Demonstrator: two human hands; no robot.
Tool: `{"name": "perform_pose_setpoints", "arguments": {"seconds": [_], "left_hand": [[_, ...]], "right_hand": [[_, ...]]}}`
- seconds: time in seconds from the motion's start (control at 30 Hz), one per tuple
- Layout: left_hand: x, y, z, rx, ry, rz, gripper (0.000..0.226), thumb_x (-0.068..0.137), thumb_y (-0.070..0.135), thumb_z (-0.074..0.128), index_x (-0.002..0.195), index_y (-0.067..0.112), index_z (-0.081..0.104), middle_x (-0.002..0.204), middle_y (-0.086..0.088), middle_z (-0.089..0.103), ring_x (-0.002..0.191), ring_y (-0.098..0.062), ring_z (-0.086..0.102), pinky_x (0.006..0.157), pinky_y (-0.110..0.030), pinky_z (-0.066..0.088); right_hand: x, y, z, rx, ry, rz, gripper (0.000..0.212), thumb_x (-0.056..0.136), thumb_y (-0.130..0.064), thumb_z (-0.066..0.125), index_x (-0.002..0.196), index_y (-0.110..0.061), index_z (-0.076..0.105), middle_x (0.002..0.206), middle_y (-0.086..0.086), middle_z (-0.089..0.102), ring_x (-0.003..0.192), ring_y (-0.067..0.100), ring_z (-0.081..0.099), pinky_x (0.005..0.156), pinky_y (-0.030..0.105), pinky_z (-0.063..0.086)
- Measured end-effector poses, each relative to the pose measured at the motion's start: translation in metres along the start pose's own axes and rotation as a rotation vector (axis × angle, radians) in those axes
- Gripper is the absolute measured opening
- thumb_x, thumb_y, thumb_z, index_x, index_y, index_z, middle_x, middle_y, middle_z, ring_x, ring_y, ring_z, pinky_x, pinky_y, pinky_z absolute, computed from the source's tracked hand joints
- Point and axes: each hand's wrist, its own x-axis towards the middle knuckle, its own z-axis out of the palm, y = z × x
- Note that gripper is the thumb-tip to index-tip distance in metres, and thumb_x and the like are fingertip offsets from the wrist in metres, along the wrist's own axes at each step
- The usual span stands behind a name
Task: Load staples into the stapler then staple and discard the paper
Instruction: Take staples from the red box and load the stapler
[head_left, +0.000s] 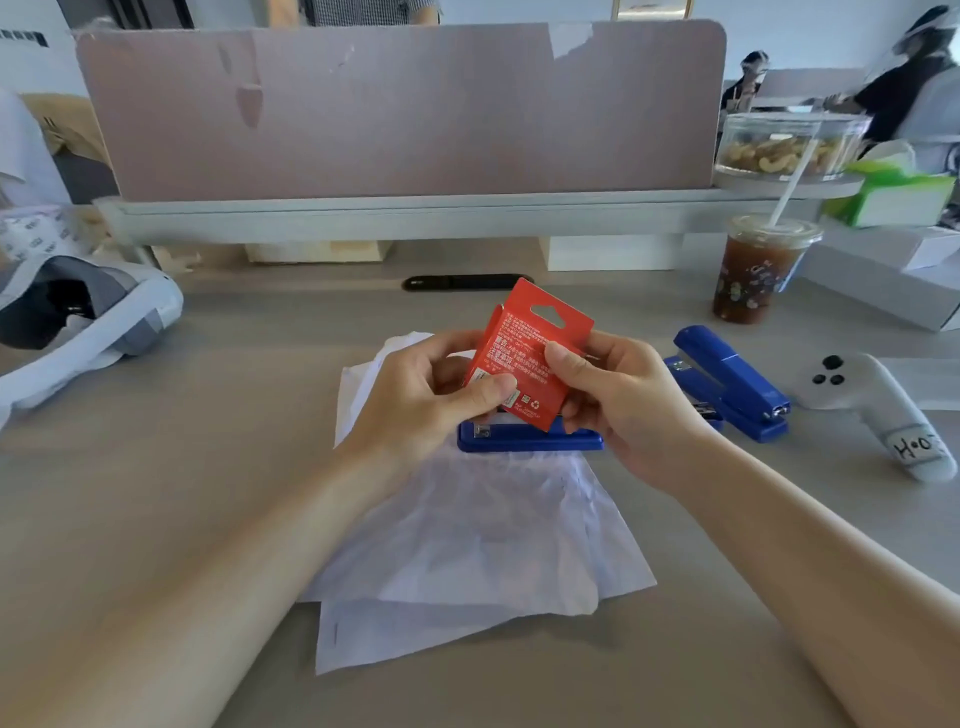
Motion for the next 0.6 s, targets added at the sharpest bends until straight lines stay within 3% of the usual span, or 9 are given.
{"name": "perform_pose_setpoints", "arguments": {"seconds": [0.13,0.3,0.37,0.43,0.47,0.6], "left_hand": [[-0.008,0.000,-0.002,0.009,-0.009,0.028,0.045,0.075,0.028,0.072,0.117,0.018,0.063,0.092,0.012,0.075,0.091,-0.021,0.073,0.079,-0.037,0.060],[-0.010,0.003,0.001,-0.032,0.060,-0.014,0.021,0.091,0.032,0.057,0.101,0.022,0.073,0.089,-0.001,0.076,0.086,-0.024,0.072,0.074,-0.039,0.058],[-0.010,0.003,0.000,0.036,0.063,0.004,0.018,0.096,0.018,0.057,0.101,0.020,0.074,0.090,-0.006,0.077,0.085,-0.025,0.074,0.074,-0.039,0.060],[-0.011,0.003,-0.002,0.106,0.044,0.018,0.018,0.094,0.008,0.060,0.103,0.016,0.074,0.087,-0.006,0.078,0.081,-0.024,0.075,0.071,-0.036,0.060],[-0.011,0.003,-0.004,0.140,0.031,0.022,0.017,0.092,0.007,0.062,0.104,0.013,0.073,0.085,-0.006,0.078,0.079,-0.023,0.075,0.069,-0.034,0.060],[-0.013,0.005,-0.003,0.234,0.016,0.044,0.025,0.081,0.022,0.069,0.103,0.011,0.072,0.082,-0.004,0.078,0.076,-0.020,0.076,0.071,-0.036,0.061]], "right_hand": [[-0.001,0.004,0.001,0.056,-0.010,0.038,0.027,0.091,-0.024,0.060,0.112,-0.008,0.065,0.081,0.009,0.069,0.054,0.013,0.056,0.049,0.022,0.051],[-0.006,0.004,0.001,0.027,-0.016,0.004,0.021,0.095,-0.019,0.054,0.112,-0.011,0.065,0.077,0.006,0.067,0.056,0.017,0.052,0.048,0.023,0.049],[-0.008,0.004,0.002,-0.041,-0.003,-0.025,0.019,0.095,-0.020,0.055,0.109,-0.017,0.066,0.079,0.009,0.068,0.061,0.029,0.053,0.053,0.031,0.054],[-0.009,0.005,0.001,-0.109,0.011,-0.051,0.017,0.095,-0.022,0.057,0.107,-0.022,0.068,0.091,0.019,0.071,0.073,0.044,0.055,0.067,0.047,0.059],[-0.010,0.005,0.001,-0.135,0.020,-0.062,0.016,0.095,-0.024,0.057,0.106,-0.023,0.069,0.095,0.020,0.071,0.076,0.042,0.057,0.070,0.049,0.059],[-0.012,0.001,0.001,-0.177,0.061,-0.081,0.013,0.095,-0.025,0.055,0.098,-0.029,0.067,0.088,0.010,0.072,0.075,0.026,0.057,0.062,0.037,0.050]]}}
